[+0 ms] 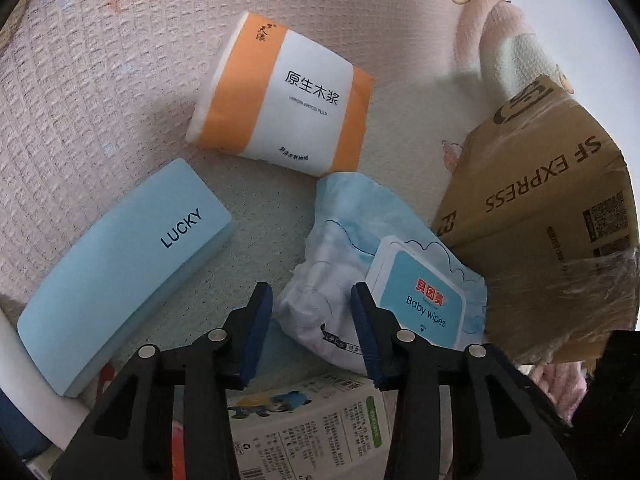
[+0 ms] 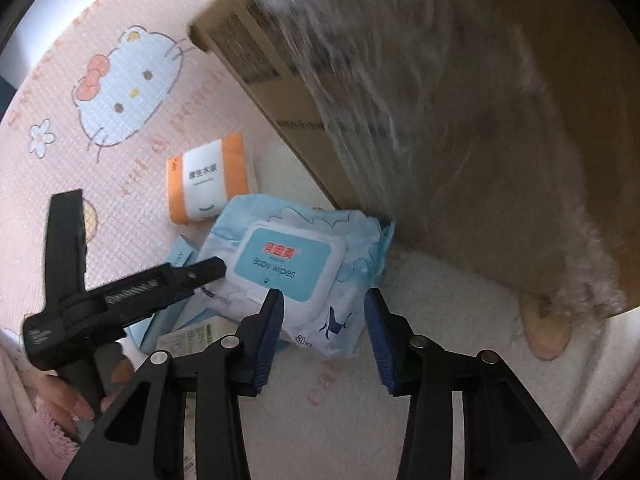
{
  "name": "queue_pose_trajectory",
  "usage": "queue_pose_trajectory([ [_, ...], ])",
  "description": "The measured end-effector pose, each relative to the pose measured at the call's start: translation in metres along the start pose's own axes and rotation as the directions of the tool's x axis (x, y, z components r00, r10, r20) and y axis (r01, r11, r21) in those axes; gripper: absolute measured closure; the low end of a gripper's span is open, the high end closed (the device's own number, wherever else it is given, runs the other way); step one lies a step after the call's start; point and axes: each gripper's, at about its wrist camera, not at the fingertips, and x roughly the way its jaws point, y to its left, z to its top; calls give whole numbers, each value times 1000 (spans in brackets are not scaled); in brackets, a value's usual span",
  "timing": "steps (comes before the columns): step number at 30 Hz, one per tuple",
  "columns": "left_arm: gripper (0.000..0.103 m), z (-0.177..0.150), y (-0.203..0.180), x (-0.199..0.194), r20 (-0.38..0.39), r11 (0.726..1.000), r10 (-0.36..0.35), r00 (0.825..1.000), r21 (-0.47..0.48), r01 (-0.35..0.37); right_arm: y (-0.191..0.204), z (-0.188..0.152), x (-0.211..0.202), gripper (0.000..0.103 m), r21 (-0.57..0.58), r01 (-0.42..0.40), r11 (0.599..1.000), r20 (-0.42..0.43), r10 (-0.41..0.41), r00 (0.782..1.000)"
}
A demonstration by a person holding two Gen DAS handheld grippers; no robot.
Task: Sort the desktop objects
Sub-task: 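Move the left tool back toward the baby wipes and tissue pack, then close the left gripper on the blue baby wipes pack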
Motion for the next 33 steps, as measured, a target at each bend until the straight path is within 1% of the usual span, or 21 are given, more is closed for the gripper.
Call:
queue_pose_trajectory([
  [1, 59, -1, -1, -1, 5, 1000, 2, 1000, 1, -2, -2, 0, 4, 63, 8, 7, 1000, -11, -6, 1000],
  [2, 63, -3, -3, -2, 12, 1000, 7, 1000, 6, -7, -4, 1, 9, 63, 18, 1, 1000, -22, -1, 1000],
  [3, 67, -6, -4, -4, 16, 1000, 13, 1000, 9, -13, -6, 1, 10, 65, 19, -3, 1000, -18, 3, 1000],
  [4, 67, -10, -6, -5, 21, 1000, 22, 1000, 15, -23, -7, 2, 10, 68, 16, -4, 1000, -13, 4, 1000],
  [5, 69, -15, -8, -7, 24, 999, 30, 999, 20, -31, -8, 3, 11, 74, 10, 5, 1000, -21, -5, 1000],
  [6, 70, -19, -9, -9, 24, 999, 35, 999, 25, -35, -9, 4, 12, 76, 7, 10, 1000, -29, -9, 1000],
  [10, 71, -46, -19, -19, 5, 996, 60, 998, 68, -60, -12, 6, 8, 76, -2, -15, 1000, -47, 15, 999],
  [12, 71, -58, -23, -22, -12, 994, 77, 997, 84, -75, -12, 3, 5, 76, 5, -45, 999, -57, 46, 997],
  [14, 71, -75, -27, -27, -21, 991, 92, 995, 95, -90, -9, -2, 2, 76, -25, -35, 999, -81, 33, 996],
  [16, 71, -93, -28, -34, -27, 990, 106, 994, 96, -103, -9, -10, -2, 76, -44, -41, 998, -108, 36, 993],
  [19, 71, -111, -27, -42, -23, 991, 110, 994, 80, -108, -17, -20, -10, 76, -52, -79, 996, -153, 70, 986],
  [21, 71, -119, -25, -47, -2, 992, 108, 994, 57, -108, -26, -22, -14, 76, -40, -98, 994, -170, 90, 981],
  [23, 71, -121, -24, -50, 9, 993, 109, 994, 38, -109, -36, -19, -15, 76, -9, -110, 994, -181, 107, 978],
  [25, 70, -119, -21, -50, -8, 994, 108, 994, 21, -108, -37, -18, -14, 76, 9, -99, 995, -183, 99, 978],
  [27, 66, -108, -24, -45, -30, 995, 95, 995, 8, -95, -42, -18, -14, 76, 31, -84, 996, -187, 89, 978],
  [30, 63, -103, -15, -44, -32, 998, 64, 997, -22, -64, -42, -18, -11, 76, 45, -86, 995, -187, 93, 978],
  [31, 63, -101, -14, -43, -35, 998, 56, 998, -28, -57, -40, -17, -9, 75, 45, -88, 995, -186, 95, 978],
  [33, 62, -100, -13, -41, -36, 998, 57, 998, -31, -59, -37, -17, -5, 70, 40, -91, 995, -183, 97, 978],
])
